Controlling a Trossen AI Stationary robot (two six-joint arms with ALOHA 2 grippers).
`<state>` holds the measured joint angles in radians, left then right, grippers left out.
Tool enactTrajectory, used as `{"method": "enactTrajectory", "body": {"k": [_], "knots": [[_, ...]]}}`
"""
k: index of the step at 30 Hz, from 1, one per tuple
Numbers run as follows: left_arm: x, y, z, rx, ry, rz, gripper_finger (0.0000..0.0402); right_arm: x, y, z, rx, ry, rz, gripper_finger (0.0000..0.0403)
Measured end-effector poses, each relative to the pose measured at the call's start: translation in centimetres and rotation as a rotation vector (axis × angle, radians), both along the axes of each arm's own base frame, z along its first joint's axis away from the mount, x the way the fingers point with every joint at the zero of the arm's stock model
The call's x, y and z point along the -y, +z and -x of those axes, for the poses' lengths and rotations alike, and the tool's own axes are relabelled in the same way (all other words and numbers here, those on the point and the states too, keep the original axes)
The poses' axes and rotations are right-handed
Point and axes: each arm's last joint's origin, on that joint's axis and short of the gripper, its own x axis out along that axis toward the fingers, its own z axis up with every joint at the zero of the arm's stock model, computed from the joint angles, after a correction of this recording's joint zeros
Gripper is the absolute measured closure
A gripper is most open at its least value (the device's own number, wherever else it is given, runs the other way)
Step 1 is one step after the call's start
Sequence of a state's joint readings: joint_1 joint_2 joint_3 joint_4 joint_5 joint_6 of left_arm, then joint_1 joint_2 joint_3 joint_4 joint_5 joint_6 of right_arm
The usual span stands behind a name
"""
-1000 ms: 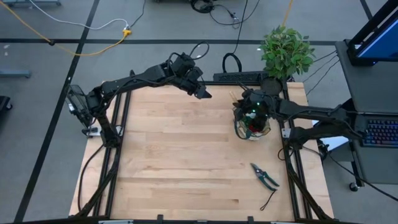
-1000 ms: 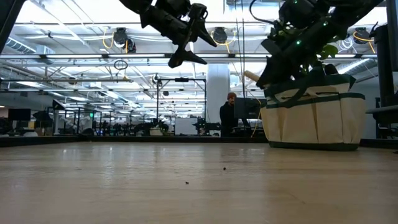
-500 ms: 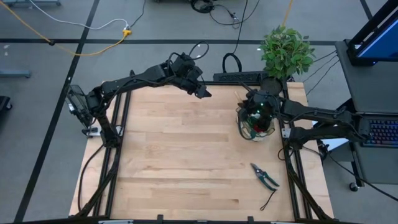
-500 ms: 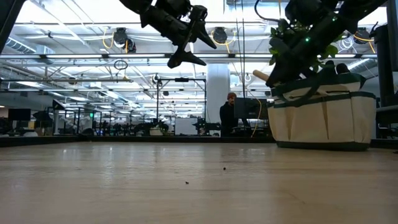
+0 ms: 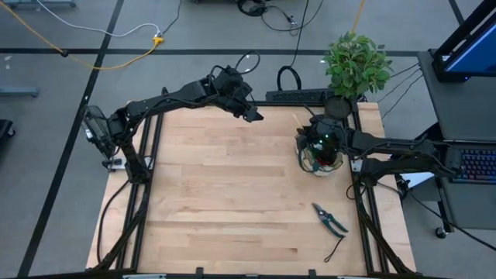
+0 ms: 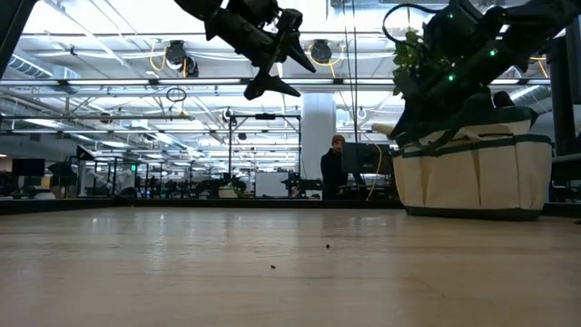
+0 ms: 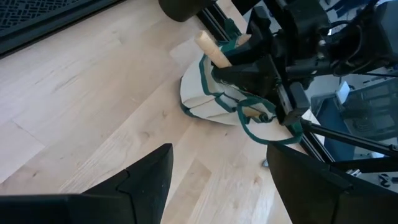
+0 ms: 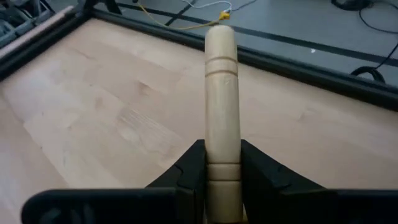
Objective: Pick & Place Garden tools in Gardening bag
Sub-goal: Put the brown brown hand rake into the gardening bag
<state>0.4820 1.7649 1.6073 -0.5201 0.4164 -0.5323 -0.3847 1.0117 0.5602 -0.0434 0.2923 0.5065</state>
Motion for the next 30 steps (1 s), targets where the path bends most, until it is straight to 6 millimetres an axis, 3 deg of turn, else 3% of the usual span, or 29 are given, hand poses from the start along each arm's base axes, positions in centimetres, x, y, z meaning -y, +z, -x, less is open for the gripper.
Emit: {"method": "enactTrajectory", "body": {"k": [23, 30], "knots": [[0.0, 0.0, 0.0, 0.001, -0.001, -0.004, 0.0137, 0.5, 1.3, -0.5, 0.176, -0.104, 0.089, 0.0341], [0.0, 0.0, 0.0, 0.001, -0.001, -0.004, 0.0137, 0.3, 0.6, -0.2, 0.134, -0.124, 0.028, 0.0341]]}}
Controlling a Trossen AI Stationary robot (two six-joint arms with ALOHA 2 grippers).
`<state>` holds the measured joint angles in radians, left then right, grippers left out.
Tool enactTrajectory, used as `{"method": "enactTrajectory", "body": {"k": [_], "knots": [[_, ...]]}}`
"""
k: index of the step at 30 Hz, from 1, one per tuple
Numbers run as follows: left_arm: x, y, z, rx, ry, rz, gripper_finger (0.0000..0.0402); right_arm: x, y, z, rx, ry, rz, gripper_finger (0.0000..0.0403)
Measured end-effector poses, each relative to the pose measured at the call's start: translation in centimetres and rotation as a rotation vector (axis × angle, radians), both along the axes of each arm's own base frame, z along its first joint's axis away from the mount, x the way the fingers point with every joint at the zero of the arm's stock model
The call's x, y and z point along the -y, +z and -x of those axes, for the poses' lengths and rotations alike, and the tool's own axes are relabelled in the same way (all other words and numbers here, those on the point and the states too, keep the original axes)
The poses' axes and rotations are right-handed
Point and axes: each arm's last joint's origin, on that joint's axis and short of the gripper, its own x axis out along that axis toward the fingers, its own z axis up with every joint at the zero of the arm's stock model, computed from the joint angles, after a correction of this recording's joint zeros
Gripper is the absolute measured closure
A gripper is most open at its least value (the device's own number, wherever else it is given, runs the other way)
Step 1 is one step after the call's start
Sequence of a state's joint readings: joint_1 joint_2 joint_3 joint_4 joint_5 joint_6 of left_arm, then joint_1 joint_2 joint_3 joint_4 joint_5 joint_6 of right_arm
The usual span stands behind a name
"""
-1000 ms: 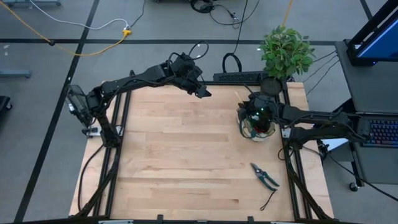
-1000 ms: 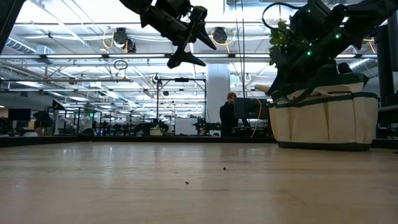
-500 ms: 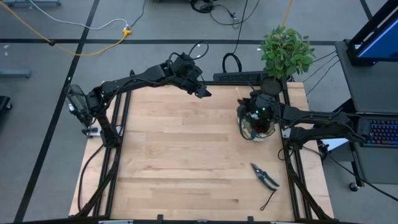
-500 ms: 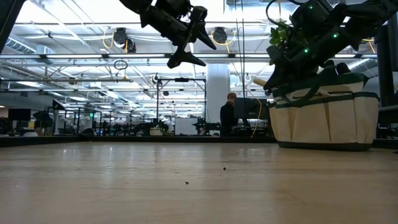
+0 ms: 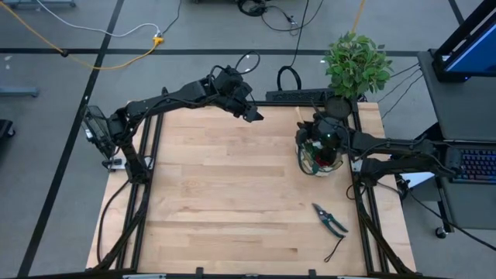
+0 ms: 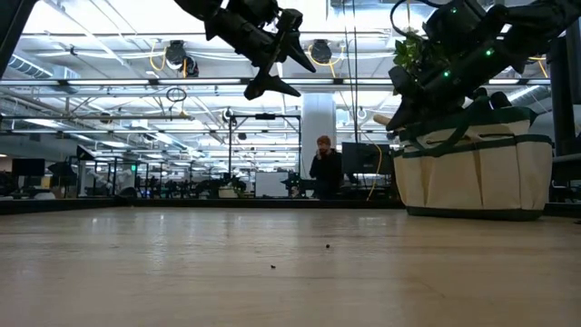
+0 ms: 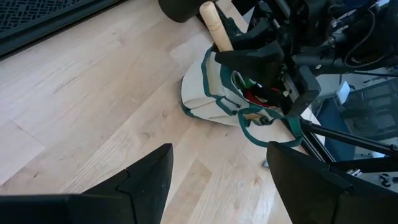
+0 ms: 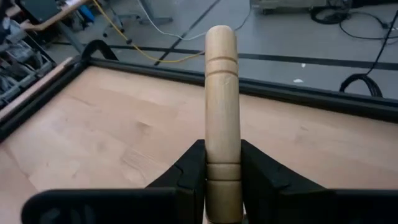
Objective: Pick & Place Garden tools in Gardening bag
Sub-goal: Put the brown brown hand rake into the gardening bag
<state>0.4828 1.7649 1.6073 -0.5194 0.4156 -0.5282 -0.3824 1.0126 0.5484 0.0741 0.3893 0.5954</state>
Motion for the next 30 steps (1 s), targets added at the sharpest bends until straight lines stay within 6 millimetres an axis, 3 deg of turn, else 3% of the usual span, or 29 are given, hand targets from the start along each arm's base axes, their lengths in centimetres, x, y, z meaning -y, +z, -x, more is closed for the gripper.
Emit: {"method": "enactTrajectory", "body": {"k": [6, 14, 30], "knots": [[0.0, 0.0, 0.0, -0.002, 0.005, -0.004, 0.0137, -0.4, -0.1, -0.2, 0.006, 0.010, -0.014, 0.0341], [-0.1, 0.0, 0.0, -0.007, 0.019, -0.015, 0.0137, -1.6, 1.3, -1.2, 0.023, 0.126, 0.166, 0.0341], [-0.1, 0.0, 0.0, -0.008, 0.009, -0.028, 0.0137, -3.1, 0.5, -0.7, -0.104, 0.105, 0.158, 0.0341]]}}
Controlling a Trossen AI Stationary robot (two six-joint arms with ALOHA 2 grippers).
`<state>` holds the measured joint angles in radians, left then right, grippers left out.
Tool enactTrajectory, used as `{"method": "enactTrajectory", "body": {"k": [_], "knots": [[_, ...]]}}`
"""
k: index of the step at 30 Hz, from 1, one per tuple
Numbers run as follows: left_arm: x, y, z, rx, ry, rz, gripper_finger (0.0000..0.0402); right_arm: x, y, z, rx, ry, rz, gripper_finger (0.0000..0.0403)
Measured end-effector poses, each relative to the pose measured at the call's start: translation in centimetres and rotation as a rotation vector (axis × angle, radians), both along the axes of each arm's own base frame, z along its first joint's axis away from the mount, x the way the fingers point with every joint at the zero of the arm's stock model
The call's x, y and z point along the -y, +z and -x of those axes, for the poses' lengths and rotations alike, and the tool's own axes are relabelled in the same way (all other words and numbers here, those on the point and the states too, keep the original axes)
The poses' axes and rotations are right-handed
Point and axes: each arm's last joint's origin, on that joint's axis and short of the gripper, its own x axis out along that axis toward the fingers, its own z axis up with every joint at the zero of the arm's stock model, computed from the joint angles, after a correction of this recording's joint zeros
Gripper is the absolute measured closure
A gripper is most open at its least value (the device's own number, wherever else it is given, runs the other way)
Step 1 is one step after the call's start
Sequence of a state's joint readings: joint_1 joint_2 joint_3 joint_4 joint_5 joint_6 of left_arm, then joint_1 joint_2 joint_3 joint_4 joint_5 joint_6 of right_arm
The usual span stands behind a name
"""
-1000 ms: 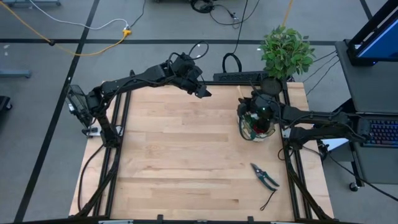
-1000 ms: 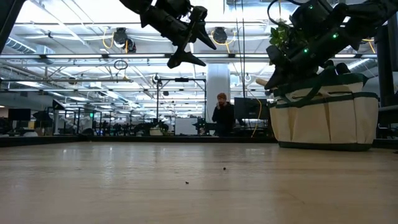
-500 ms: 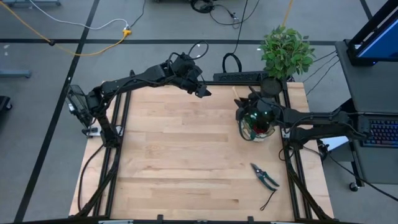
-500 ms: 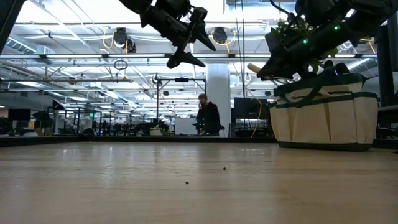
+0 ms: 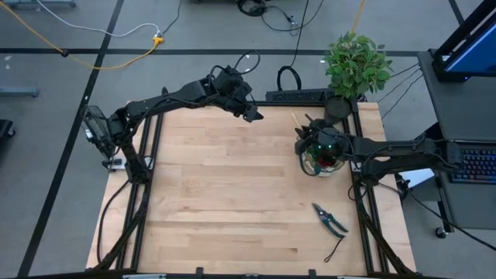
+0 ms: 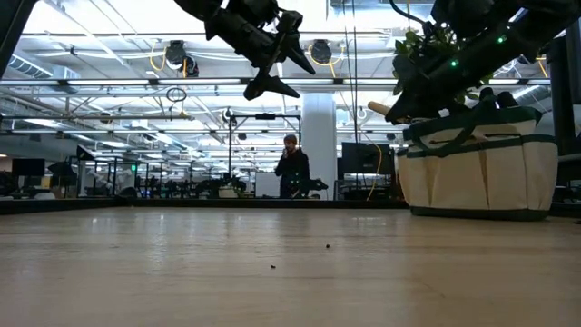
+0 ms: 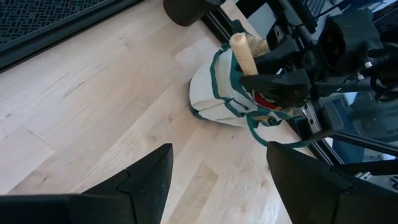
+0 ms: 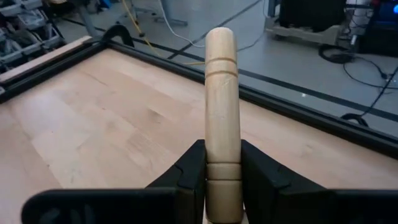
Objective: Pick & Place Garden tools in Gardening bag
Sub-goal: Put the brown brown hand rake into the gardening bag
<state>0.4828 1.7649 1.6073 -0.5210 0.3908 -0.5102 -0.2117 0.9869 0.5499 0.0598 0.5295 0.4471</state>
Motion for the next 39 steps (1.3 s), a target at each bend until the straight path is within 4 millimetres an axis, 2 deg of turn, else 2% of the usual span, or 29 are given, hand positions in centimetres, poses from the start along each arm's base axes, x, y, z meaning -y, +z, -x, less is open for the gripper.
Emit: {"method": "enactTrajectory", "body": {"k": [7, 14, 25, 39], "knots": [[0.0, 0.0, 0.0, 0.000, -0.003, -0.005, 0.0137, -0.1, 0.0, 0.4, -0.017, -0.064, 0.015, 0.0341], [0.0, 0.0, 0.0, 0.000, -0.004, -0.005, 0.0137, 0.0, 0.5, 0.1, 0.064, -0.100, 0.020, 0.0341], [0.0, 0.0, 0.0, 0.000, -0.001, -0.002, 0.0137, -0.2, -1.2, -0.4, -0.053, -0.135, 0.015, 0.0341], [0.0, 0.0, 0.0, 0.001, -0.001, -0.004, 0.0137, -0.7, -2.1, 0.1, -0.148, -0.186, 0.019, 0.0332]]}}
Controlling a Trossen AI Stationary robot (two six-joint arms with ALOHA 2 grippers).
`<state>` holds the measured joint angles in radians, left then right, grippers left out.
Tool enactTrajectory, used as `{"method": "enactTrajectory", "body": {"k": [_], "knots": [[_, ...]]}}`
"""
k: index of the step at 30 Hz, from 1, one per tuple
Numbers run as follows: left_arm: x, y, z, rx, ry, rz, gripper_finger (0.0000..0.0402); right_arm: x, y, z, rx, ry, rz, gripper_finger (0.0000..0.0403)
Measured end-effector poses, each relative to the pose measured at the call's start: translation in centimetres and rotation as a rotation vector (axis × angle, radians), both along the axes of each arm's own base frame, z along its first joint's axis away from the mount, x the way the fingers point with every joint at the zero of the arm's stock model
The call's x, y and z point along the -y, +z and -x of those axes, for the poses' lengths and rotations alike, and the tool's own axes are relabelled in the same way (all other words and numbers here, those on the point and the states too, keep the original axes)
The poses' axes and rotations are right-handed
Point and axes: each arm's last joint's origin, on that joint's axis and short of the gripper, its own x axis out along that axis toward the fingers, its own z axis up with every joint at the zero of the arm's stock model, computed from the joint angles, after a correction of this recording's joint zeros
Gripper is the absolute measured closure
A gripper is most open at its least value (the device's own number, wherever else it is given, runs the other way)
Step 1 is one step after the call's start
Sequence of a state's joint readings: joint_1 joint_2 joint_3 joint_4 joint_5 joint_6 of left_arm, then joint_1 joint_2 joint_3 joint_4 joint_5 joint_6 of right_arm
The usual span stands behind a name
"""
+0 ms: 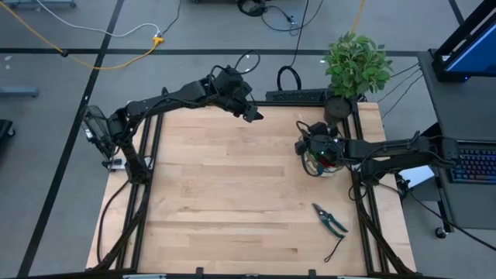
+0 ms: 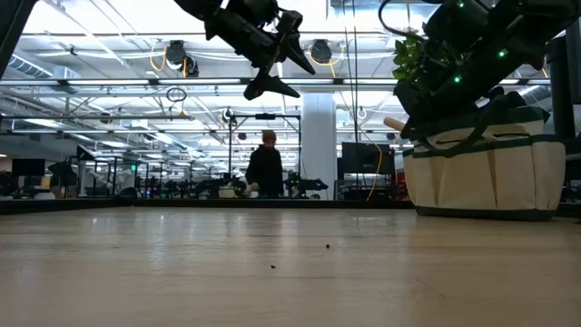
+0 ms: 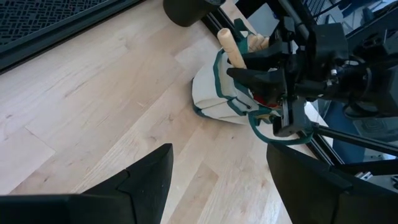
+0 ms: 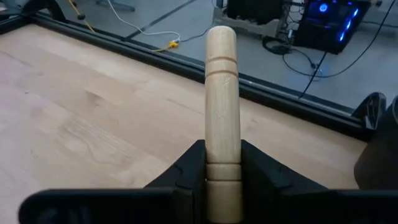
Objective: Pick & Place Garden tools in Gardening bag
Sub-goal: Put the brown brown hand rake into the gardening bag, then put the green shear scissors into the gardening bag
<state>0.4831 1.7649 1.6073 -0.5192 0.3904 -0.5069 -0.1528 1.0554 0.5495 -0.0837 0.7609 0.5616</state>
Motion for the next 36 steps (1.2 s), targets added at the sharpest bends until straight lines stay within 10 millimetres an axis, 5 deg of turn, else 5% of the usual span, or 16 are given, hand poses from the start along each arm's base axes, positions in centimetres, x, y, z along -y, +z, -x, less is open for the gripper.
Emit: {"method": "enactTrajectory", "body": {"k": [24, 36], "knots": [[0.0, 0.0, 0.0, 0.000, -0.003, -0.004, 0.0137, -1.3, 2.0, 0.9, 0.051, 0.144, 0.031, 0.0191], [0.0, 0.0, 0.0, 0.000, -0.006, -0.006, 0.0137, -1.7, 4.9, 3.1, 0.209, 0.195, 0.068, 0.0197]]}}
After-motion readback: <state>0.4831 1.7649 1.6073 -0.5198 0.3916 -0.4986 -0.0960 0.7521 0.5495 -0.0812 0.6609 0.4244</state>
